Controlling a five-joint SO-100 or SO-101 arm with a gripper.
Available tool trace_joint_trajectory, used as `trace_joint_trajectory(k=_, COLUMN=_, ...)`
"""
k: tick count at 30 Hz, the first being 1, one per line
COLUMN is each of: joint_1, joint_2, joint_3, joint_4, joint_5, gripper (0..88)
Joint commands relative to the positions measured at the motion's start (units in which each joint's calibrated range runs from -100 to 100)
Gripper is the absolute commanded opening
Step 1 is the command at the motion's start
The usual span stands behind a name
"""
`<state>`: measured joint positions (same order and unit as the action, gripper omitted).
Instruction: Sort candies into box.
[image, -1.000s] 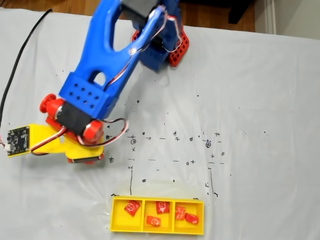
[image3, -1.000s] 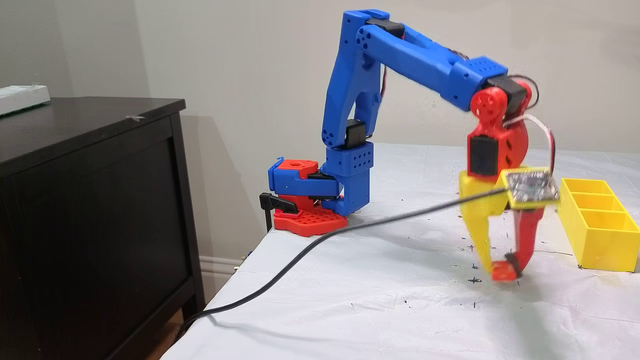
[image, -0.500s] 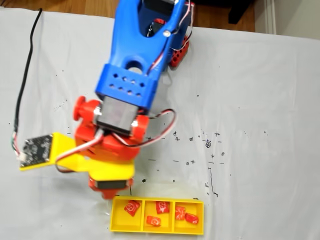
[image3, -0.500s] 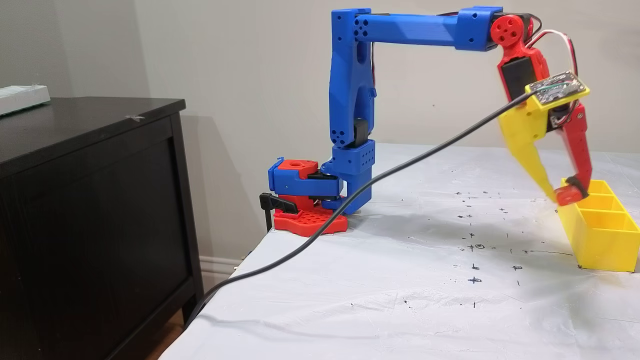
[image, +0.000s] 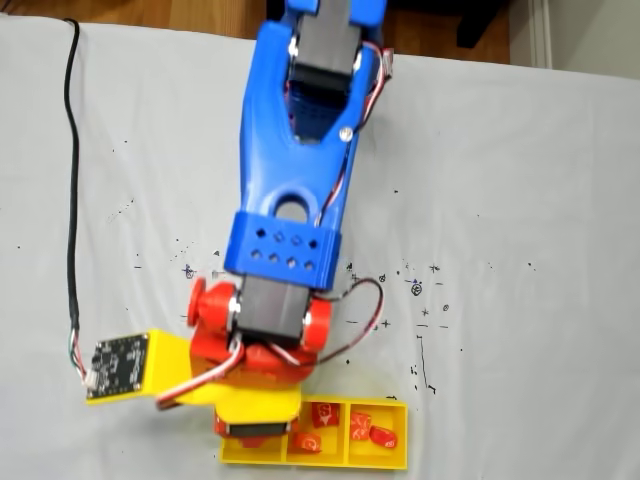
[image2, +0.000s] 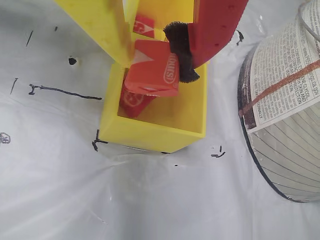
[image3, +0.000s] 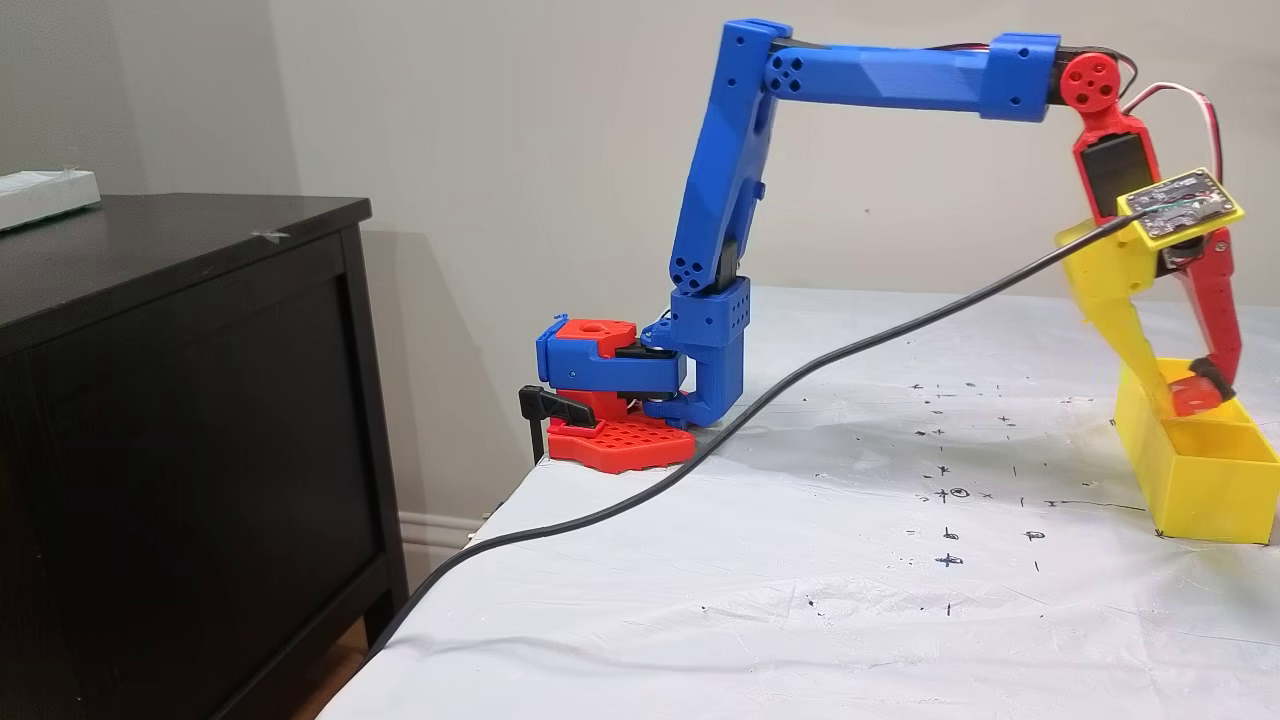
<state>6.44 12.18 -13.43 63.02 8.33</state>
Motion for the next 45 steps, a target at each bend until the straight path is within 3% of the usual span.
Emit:
trace_joint_trajectory(k=1, joint_1=-1.4, joint_2=1.3, joint_3=-11.4, joint_4=1.8, joint_5=-0.2, gripper=0.2)
trace_joint_trajectory(k=20, joint_1=-0.7, joint_2=2.7, joint_3=-9.2, joint_4=3.3, joint_5=1.8, gripper=1.1)
trace_joint_trajectory(k=26, joint_1=-0.5, joint_2=2.9, joint_3=-8.5, joint_4=3.3, joint_5=1.7, gripper=17.6)
trace_joint_trajectory(k=34, joint_1=-0.2, joint_2=2.2, joint_3=-7.0, joint_4=3.1, joint_5=2.1, gripper=27.9)
trace_joint_trajectory(k=39, joint_1=-0.1, joint_2=1.5, joint_3=-6.7, joint_4=3.0, joint_5=2.3, gripper=29.2)
trace_joint_trajectory(k=45, joint_1=0.4, joint_2=0.1, joint_3=-6.5, joint_4=3.2, joint_5=2.6, gripper=24.5)
